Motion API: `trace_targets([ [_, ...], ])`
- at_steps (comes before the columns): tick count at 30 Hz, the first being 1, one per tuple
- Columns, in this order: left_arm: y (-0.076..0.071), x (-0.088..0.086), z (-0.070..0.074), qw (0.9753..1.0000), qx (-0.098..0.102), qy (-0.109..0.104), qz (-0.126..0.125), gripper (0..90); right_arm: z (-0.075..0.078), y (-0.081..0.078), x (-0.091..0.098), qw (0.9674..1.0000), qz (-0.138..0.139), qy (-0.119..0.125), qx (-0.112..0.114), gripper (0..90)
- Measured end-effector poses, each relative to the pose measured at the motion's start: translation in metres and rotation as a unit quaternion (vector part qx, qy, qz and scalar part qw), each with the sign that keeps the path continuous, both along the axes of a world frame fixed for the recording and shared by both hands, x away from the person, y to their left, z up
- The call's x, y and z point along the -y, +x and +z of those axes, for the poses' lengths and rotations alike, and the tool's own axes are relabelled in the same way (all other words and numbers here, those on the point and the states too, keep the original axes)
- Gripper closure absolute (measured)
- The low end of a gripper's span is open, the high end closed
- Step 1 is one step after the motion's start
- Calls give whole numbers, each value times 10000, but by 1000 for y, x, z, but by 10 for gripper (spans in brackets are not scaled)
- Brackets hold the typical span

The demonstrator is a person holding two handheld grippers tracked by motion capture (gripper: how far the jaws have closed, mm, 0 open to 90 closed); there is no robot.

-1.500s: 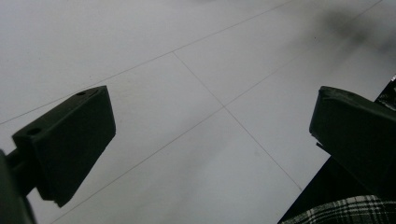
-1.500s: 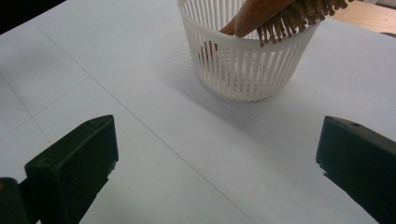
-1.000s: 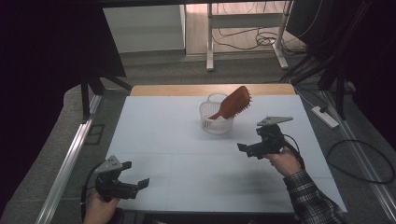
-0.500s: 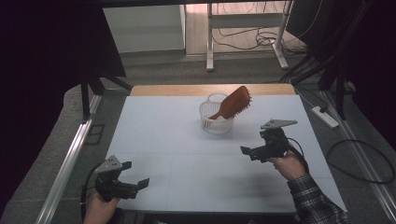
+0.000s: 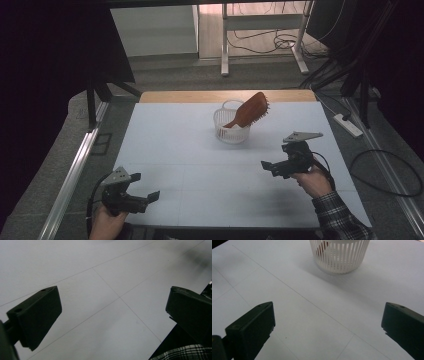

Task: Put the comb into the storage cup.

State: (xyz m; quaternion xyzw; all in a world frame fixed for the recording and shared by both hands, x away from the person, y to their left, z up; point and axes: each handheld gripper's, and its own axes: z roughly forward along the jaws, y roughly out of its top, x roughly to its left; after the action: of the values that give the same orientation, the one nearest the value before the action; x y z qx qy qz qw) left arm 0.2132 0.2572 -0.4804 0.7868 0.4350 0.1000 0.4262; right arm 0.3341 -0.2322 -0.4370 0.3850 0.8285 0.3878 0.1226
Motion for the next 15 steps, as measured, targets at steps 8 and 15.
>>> trace_targets([
  [8, 0, 0, 0, 10000, 0, 2, 4, 3, -2, -5, 6, 10000, -51, -8, 27, 0],
  [15, 0, 0, 0, 10000, 1, -4, 1, 3, -4, -10, 13, 10000, -90, -28, 16, 0],
])
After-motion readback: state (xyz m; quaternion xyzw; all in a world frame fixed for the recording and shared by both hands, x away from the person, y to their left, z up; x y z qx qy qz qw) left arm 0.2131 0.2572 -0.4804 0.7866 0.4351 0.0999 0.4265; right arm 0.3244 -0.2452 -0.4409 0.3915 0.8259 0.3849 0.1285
